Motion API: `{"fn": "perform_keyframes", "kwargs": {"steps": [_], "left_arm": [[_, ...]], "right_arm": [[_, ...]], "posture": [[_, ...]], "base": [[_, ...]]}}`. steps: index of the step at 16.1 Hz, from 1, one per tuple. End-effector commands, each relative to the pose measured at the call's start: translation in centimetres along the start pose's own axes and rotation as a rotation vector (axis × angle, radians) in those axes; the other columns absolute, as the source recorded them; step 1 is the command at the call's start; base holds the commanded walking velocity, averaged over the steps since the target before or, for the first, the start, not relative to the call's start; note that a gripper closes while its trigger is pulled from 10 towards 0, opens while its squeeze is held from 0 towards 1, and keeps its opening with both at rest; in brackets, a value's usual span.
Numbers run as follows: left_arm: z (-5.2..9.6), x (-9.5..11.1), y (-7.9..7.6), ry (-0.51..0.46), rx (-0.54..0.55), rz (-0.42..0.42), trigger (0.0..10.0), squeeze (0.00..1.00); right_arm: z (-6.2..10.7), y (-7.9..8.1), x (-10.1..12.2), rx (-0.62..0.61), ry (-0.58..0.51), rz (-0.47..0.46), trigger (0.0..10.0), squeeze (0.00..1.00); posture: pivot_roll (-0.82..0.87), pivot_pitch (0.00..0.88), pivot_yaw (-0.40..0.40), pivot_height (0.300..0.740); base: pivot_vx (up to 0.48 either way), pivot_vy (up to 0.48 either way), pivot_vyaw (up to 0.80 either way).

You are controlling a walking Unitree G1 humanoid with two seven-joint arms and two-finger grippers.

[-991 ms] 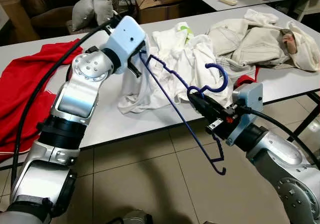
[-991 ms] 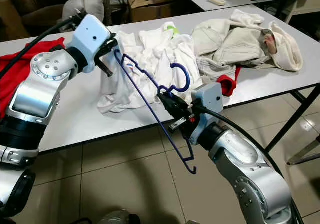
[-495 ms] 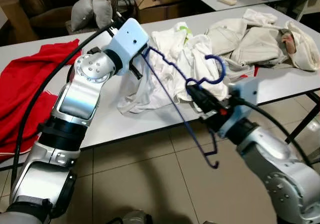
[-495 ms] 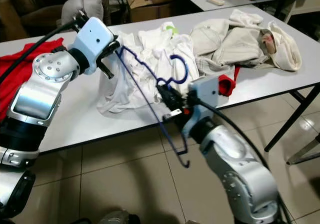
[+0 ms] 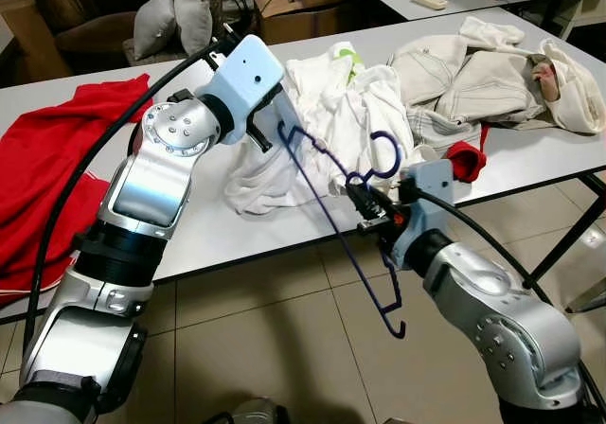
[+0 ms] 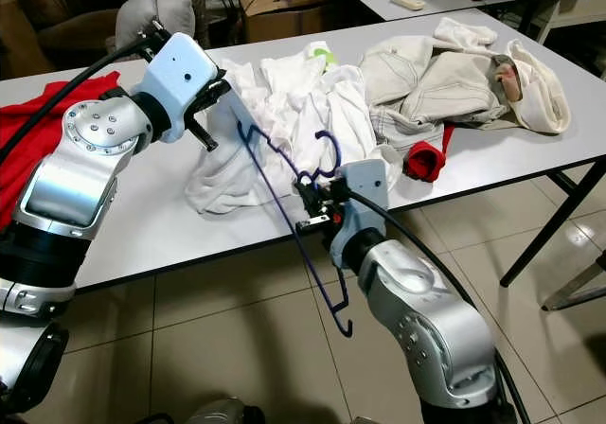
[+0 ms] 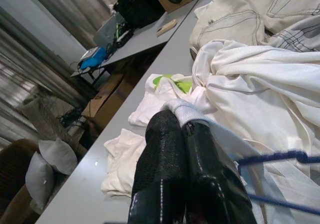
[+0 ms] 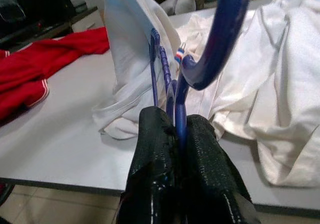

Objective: Hang hanger

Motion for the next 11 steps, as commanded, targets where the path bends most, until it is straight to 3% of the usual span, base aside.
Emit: {"fn": "perform_keyframes", "kwargs": {"steps": [1,4,6,7,9,11], "left_arm": [[0.0,0.6,0.1,-0.015,-0.003,-0.014,0.0,0.00],[0.2,0.5,0.7,-0.008,0.033,-0.016,0.0,0.00],[0.8,0.3,3.5,0.001,0.142,-0.027,0.0,0.00],[0.9,0.3,3.9,0.000,0.155,-0.029,0.0,0.00],[1.3,0.3,5.8,-0.008,0.226,-0.022,0.0,0.00],[2.2,-0.1,8.6,0.003,0.317,-0.041,0.0,0.00]], "right_arm": [[-0.5,0.3,-0.5,0.004,0.048,0.002,10.0,0.00],[-0.5,0.6,-1.9,0.010,0.137,0.000,10.0,0.00],[-0.4,-1.6,-3.3,-0.103,0.198,-0.008,10.0,0.00],[-0.5,-2.0,-3.2,-0.126,0.196,-0.007,10.0,0.00],[-0.9,-4.2,-1.8,-0.215,0.150,0.013,10.0,0.00],[-2.0,-6.3,2.3,-0.260,0.020,0.077,10.0,0.00]], "posture": [[-0.06,0.000,0.083,0.740],[-0.06,0.000,0.079,0.740],[-0.06,0.000,0.076,0.740],[-0.06,0.000,0.075,0.740],[-0.05,0.000,0.072,0.740],[-0.05,0.000,0.068,0.740]], "base": [[0.000,0.000,0.00],[0.000,0.000,0.00],[0.000,0.000,0.00],[0.000,0.000,0.00],[0.000,0.000,0.00],[0.000,0.000,0.00]]}}
Point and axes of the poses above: a point about 5 cm out from each wrist's last joint towards the gripper, its own z axis pointing back from the gripper into the wrist, its own x axis along the axis of the wrist's last joint, y = z × x, the point moved 3 cm from there along -z, pointing out of the wrist towards the gripper, and after that the axes turned 7 degrees about -z, right-handed, at the moved point
